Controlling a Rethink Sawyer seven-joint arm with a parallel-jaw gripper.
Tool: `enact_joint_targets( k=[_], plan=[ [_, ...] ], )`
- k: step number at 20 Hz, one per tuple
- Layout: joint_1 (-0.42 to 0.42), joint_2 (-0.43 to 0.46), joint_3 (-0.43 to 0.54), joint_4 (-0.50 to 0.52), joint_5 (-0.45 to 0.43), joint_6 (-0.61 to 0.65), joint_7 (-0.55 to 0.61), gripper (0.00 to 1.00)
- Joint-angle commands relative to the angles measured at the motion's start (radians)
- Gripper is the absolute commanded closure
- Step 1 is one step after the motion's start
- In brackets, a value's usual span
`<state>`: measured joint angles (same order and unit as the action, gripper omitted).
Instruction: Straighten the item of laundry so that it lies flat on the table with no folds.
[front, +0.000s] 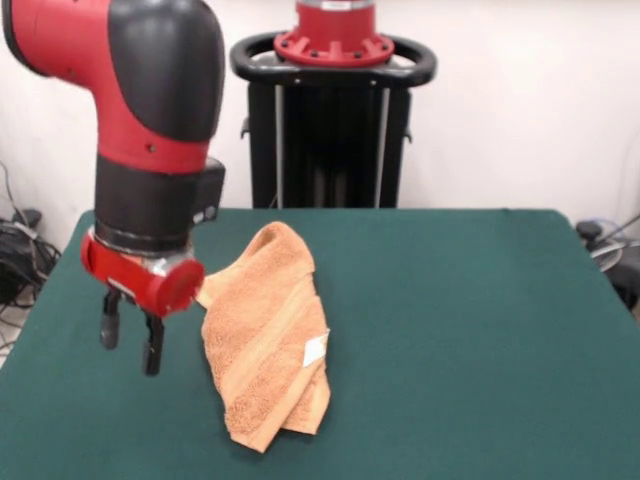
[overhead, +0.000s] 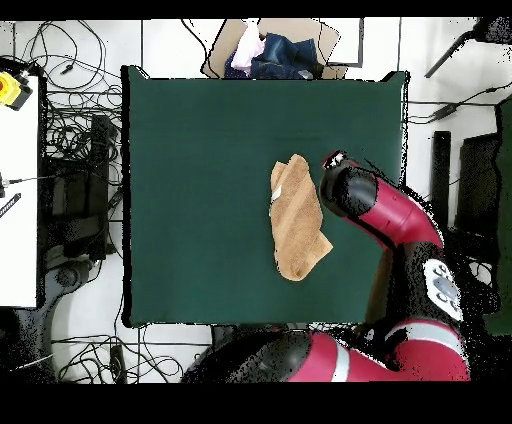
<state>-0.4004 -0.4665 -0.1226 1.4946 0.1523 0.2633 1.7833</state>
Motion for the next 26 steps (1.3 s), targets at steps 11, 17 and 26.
enact_joint_targets(
  k=[11, 17, 26],
  plan=[
    [0.059, 0.017, 0.04, 0.02, 0.143, 0.045, 0.249, 0.0],
    [0.044, 0.041, 0.03, -0.023, 0.129, 0.054, 0.199, 0.0],
    [-0.056, 0.08, 0.227, 0.036, 0.233, 0.186, 0.178, 0.0]
  ],
)
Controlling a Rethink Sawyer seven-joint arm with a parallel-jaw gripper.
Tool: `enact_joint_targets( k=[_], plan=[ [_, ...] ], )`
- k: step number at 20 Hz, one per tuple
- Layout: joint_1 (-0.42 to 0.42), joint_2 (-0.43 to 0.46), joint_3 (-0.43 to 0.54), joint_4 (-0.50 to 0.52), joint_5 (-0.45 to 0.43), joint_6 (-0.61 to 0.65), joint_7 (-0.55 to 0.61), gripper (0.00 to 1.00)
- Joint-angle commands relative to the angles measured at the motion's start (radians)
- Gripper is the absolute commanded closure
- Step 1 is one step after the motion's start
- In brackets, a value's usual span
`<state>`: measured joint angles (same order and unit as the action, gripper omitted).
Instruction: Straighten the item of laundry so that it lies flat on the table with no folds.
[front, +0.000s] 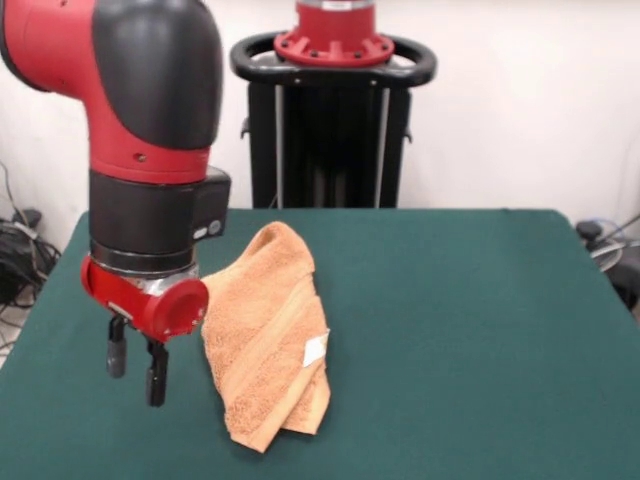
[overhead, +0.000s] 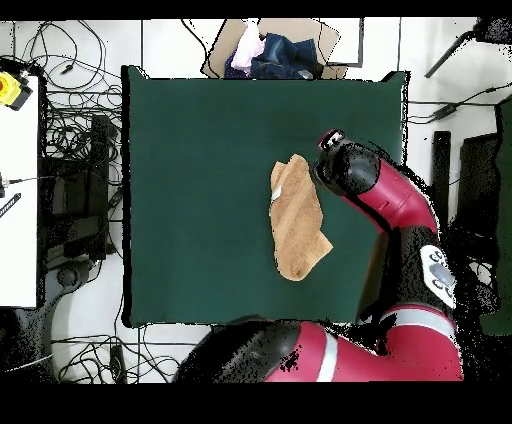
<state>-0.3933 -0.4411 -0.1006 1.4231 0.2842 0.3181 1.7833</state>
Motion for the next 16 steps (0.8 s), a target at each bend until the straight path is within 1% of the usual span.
enact_joint_targets(
  k=[1, 5, 9, 13, 16],
  plan=[
    [-0.073, 0.055, 0.225, 0.119, 0.114, 0.139, 0.176, 0.0],
    [-0.107, 0.051, 0.299, 0.161, 0.162, 0.155, 0.168, 0.0],
    [-0.14, 0.045, 0.368, 0.204, 0.2, 0.129, 0.16, 0.0],
    [-0.166, 0.046, 0.422, 0.239, 0.227, 0.107, 0.161, 0.0],
    [-0.171, 0.041, 0.441, 0.252, 0.236, 0.1, 0.166, 0.0]
  ],
)
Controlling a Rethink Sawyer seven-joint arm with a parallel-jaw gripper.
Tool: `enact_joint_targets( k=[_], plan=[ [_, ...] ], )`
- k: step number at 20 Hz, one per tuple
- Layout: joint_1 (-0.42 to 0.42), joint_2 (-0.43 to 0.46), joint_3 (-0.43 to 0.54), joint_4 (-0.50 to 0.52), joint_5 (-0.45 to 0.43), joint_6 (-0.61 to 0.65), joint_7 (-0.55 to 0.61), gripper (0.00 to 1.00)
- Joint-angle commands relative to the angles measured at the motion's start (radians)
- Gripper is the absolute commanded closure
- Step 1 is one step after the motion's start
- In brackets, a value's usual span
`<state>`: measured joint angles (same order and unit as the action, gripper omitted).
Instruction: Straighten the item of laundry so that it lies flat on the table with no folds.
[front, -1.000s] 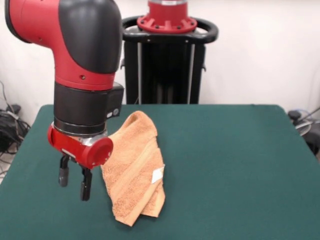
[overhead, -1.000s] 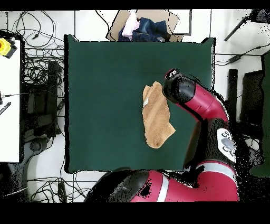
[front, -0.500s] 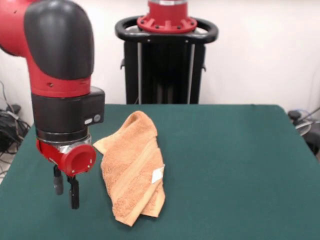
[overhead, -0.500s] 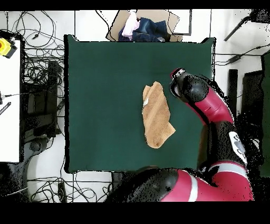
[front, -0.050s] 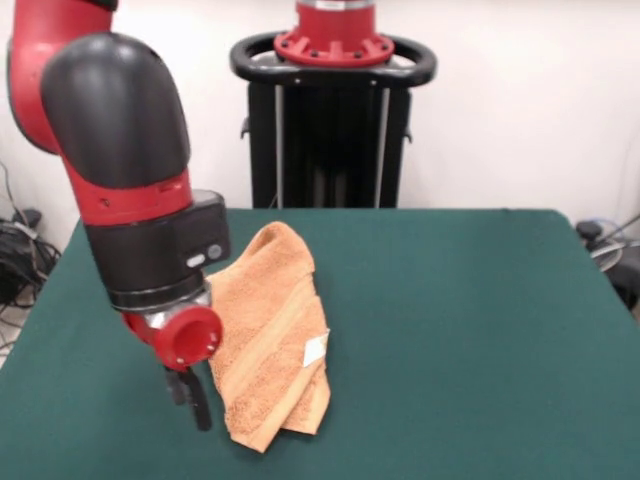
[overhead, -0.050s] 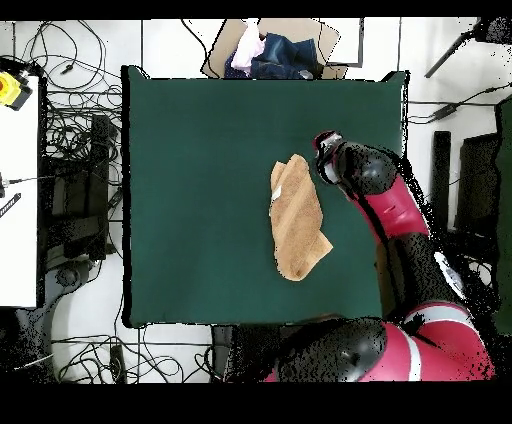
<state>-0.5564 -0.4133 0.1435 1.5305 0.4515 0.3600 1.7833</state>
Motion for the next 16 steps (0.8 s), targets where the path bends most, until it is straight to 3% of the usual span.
enact_joint_targets(
  k=[1, 10, 14, 16],
  plan=[
    [-0.008, 0.011, 0.203, 0.148, 0.071, 0.056, 0.17, 0.0],
    [0.007, 0.0, 0.208, 0.153, 0.074, 0.036, 0.195, 0.0],
    [0.06, 0.055, 0.087, 0.043, 0.011, 0.024, 0.162, 0.0],
    [0.09, 0.125, 0.01, -0.045, -0.02, 0.008, 0.135, 0.0]
  ],
)
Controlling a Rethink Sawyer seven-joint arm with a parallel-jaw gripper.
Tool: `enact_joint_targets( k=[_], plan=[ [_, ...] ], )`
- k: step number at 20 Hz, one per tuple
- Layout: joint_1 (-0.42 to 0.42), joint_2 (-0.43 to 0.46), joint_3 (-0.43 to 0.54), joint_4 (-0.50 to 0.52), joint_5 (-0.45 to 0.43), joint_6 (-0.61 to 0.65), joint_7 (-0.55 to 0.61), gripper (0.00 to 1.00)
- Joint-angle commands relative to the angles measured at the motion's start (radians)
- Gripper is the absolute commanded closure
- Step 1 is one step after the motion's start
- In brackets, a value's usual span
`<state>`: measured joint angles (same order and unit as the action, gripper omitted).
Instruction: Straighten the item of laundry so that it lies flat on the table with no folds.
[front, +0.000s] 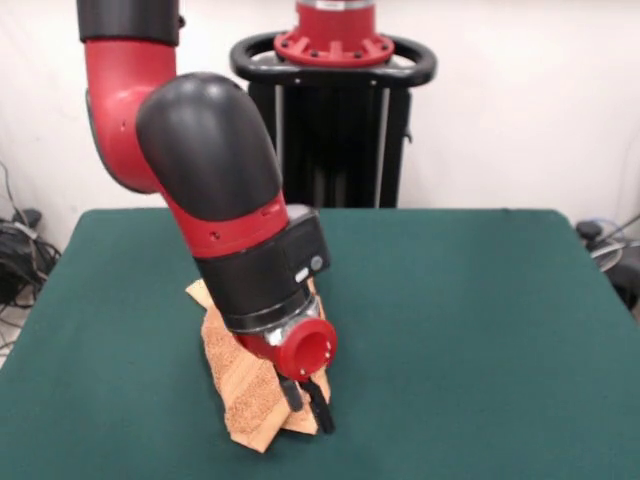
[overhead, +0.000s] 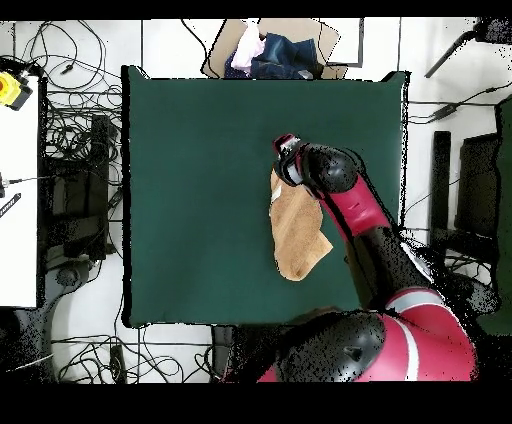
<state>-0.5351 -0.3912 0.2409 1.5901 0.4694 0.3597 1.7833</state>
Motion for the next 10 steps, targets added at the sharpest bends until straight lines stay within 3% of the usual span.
enact_joint_targets(
  k=[1, 4, 10],
  plan=[
    [0.082, 0.141, -0.121, -0.149, -0.049, 0.0, 0.125, 0.0],
    [0.105, 0.211, -0.179, -0.24, -0.069, -0.006, 0.108, 0.0],
    [0.131, 0.223, -0.23, -0.277, -0.091, 0.023, 0.127, 0.0]
  ],
)
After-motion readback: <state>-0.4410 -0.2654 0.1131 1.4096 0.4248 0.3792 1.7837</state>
